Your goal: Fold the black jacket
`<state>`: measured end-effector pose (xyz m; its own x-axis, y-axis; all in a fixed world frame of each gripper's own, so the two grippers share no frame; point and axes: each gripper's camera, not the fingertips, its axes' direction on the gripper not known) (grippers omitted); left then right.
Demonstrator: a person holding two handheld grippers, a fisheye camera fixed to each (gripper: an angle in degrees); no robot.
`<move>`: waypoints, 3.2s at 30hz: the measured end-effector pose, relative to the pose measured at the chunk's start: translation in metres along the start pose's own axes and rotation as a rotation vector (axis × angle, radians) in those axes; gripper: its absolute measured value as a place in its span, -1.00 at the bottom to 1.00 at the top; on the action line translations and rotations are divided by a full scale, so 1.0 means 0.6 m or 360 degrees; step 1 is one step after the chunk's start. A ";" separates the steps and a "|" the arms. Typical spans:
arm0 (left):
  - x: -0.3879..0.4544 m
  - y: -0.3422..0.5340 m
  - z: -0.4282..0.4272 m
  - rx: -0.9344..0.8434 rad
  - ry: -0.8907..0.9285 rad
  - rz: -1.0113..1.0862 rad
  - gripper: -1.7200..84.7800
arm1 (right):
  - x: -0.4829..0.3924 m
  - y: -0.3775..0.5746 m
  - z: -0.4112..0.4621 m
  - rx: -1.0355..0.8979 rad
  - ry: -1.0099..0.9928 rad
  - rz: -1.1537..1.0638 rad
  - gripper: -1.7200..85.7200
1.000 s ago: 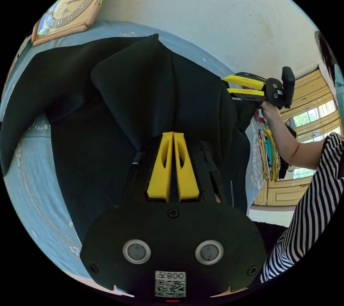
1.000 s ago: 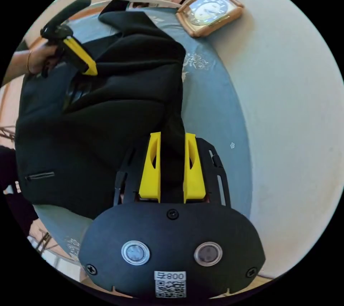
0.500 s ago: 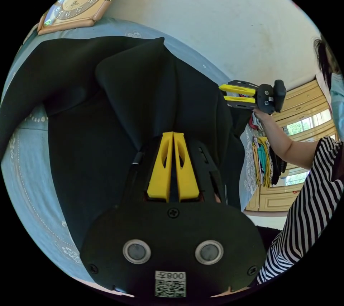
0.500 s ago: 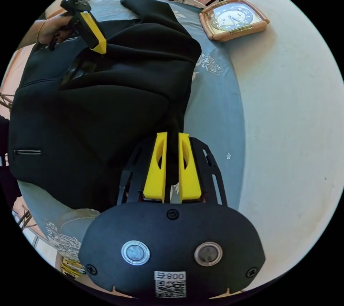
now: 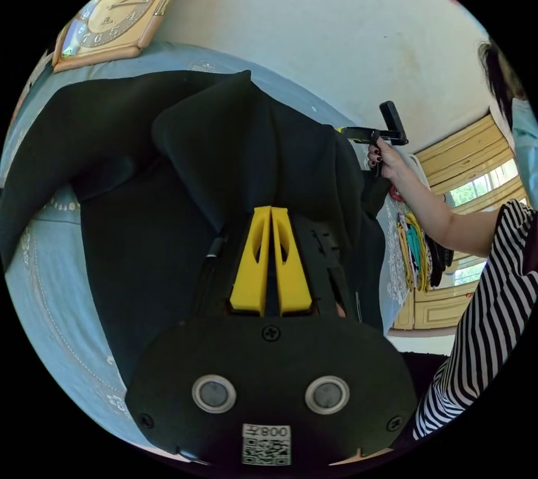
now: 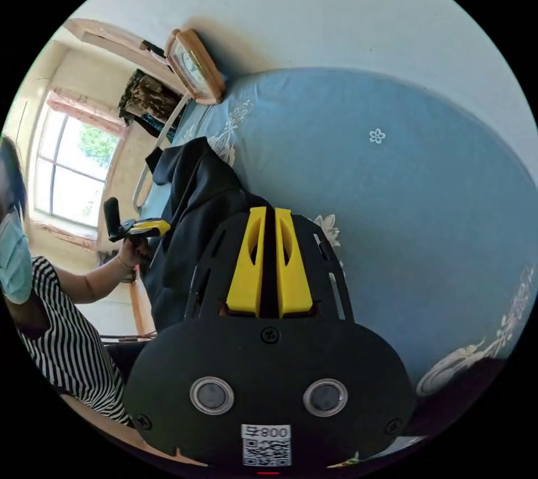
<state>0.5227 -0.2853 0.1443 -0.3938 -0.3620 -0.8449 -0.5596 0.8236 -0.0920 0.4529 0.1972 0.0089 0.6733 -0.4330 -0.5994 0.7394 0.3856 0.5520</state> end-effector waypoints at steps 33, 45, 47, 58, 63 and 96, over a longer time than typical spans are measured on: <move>-0.124 0.008 0.064 0.0424 0.0485 -0.0637 -0.90 | 0.129 0.198 -0.069 0.0426 -0.0229 0.0179 -0.83; 0.078 -0.049 0.211 0.0077 -0.0059 -0.0057 -0.95 | 0.132 0.324 -0.174 0.0671 -0.0301 0.0251 -0.89; 0.076 -0.044 0.237 0.0056 -0.0069 -0.0089 -0.96 | 0.109 0.328 -0.162 0.0662 -0.0388 0.0143 -0.93; 0.183 -0.031 0.322 -0.0038 -0.0085 0.0086 -0.95 | 0.109 0.323 -0.056 0.0089 -0.0245 0.0258 -0.96; 0.199 -0.025 0.322 0.0101 -0.0010 0.0006 -0.94 | 0.127 0.403 -0.194 0.0446 -0.0153 0.0299 -0.94; 0.682 -0.391 0.891 -0.0816 0.0918 0.0714 -0.84 | 0.398 0.780 -0.425 0.1245 0.0445 0.1202 -0.89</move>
<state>0.8826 -0.3934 -0.4617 -0.8825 -0.3298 -0.3354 -0.4674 0.6942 0.5474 0.9619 0.4819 -0.0236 0.9976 -0.0684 -0.0117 -0.0015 -0.1888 0.9820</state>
